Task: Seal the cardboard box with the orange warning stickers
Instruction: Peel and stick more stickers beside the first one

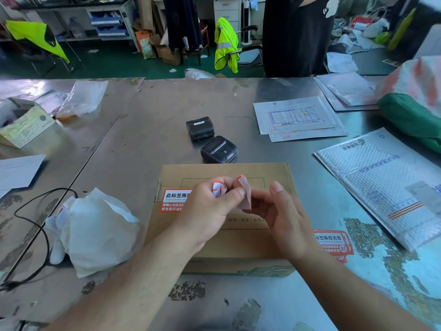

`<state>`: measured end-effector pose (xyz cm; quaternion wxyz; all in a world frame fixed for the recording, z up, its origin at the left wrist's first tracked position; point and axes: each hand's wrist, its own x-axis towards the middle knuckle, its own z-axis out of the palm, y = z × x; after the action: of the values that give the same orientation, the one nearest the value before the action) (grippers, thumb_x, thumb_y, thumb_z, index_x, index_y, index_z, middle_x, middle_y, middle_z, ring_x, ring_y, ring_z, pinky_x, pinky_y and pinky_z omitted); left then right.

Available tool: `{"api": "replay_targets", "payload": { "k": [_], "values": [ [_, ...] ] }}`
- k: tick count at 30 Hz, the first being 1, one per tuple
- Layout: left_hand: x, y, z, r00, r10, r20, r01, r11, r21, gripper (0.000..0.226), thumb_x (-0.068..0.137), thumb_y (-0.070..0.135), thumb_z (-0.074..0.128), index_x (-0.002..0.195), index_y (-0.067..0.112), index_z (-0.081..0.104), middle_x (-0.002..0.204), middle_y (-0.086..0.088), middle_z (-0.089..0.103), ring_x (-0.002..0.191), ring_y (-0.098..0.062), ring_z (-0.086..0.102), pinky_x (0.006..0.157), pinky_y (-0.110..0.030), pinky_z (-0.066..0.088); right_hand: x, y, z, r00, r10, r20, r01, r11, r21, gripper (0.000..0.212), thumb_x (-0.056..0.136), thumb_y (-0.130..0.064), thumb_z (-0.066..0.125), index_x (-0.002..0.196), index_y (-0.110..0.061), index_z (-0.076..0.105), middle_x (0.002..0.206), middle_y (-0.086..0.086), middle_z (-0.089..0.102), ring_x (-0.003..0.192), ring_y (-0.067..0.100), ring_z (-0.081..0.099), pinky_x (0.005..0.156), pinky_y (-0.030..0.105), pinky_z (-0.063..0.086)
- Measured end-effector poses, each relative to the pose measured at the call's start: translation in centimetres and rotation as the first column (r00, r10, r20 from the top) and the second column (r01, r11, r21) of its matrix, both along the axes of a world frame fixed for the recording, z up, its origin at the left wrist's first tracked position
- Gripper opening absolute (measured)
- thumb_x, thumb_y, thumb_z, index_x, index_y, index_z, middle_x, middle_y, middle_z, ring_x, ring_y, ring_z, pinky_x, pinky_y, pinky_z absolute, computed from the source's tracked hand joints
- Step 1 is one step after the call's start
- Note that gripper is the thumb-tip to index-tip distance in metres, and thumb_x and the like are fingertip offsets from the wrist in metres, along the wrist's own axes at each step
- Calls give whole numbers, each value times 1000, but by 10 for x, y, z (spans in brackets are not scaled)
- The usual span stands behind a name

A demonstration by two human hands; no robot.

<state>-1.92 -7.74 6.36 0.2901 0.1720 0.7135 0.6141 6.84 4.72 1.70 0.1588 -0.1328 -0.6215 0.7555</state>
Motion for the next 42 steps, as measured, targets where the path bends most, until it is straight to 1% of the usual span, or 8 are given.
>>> {"api": "replay_targets", "payload": {
  "k": [7, 9, 14, 20, 25, 34, 38, 42],
  "values": [
    [-3, 6, 1, 996, -3, -85, -5, 995, -97, 16, 93, 20, 62, 91, 10, 74, 82, 3, 76, 53, 5, 53, 47, -7, 34, 2, -2, 3, 996, -2, -87, 9, 996, 85, 55, 99, -44, 29, 112, -21, 77, 116, 7, 75, 116, 27, 67, 102, 47, 50],
    [-3, 7, 1, 999, 19, -41, -22, 996, -90, 15, 94, 14, 59, 92, 13, 75, 64, 16, 67, 51, 6, 52, 51, -9, 36, 3, -3, 6, 991, 9, -130, 4, 995, 101, 53, 100, -41, 29, 115, -23, 76, 121, 3, 74, 118, 25, 66, 99, 39, 52],
    [1, 8, 2, 998, 39, 48, -37, 998, -43, 21, 95, 10, 58, 81, 15, 73, 49, 16, 56, 40, 1, 41, 52, -20, 32, -5, 0, 9, 996, 14, -93, -23, 995, -97, 55, 99, -40, 28, 98, -29, 82, 112, 2, 77, 108, 19, 70, 92, 34, 52],
    [-1, 7, -5, 993, 65, -99, -74, 993, -92, 25, 90, 17, 64, 66, 21, 66, 70, -2, 68, 57, -3, 52, 48, -15, 34, -11, 2, 3, 1000, 12, 11, -9, 968, -250, 58, 91, -45, 31, 89, -20, 84, 101, 10, 79, 95, 18, 72, 88, 39, 50],
    [-1, 5, -8, 972, 45, -230, -77, 988, -132, 21, 80, 34, 64, 73, 14, 67, 77, 2, 72, 74, -11, 66, 72, -32, 50, -11, 2, 0, 999, 27, 38, -16, 964, -267, 59, 94, -46, 33, 90, -15, 83, 98, 14, 78, 98, 24, 72, 94, 47, 51],
    [6, 6, -4, 912, -29, -410, -66, 974, -216, 16, 86, 23, 67, 70, 21, 64, 57, 15, 58, 51, -4, 48, 48, -17, 37, -11, 9, 11, 994, 104, 35, -79, 899, -431, 56, 91, -47, 47, 68, -7, 78, 87, 19, 75, 90, 32, 71, 84, 43, 55],
    [9, 4, -2, 903, -76, -422, -28, 971, -236, 17, 85, 22, 66, 69, 21, 64, 62, 11, 66, 56, -12, 55, 53, -27, 43, -9, 11, 14, 976, 218, 9, -194, 887, -420, 49, 95, -44, 46, 84, -11, 80, 110, 19, 74, 105, 30, 69, 97, 45, 53],
    [10, 3, -2, 895, -88, -437, -18, 972, -233, 16, 86, 24, 65, 70, 20, 65, 58, 7, 58, 54, -5, 47, 51, -21, 38, -8, 15, 10, 966, 260, 5, -233, 875, -424, 54, 95, -39, 57, 116, 11, 67, 121, 30, 67, 113, 34, 66, 101, 45, 51]
  ]
}}
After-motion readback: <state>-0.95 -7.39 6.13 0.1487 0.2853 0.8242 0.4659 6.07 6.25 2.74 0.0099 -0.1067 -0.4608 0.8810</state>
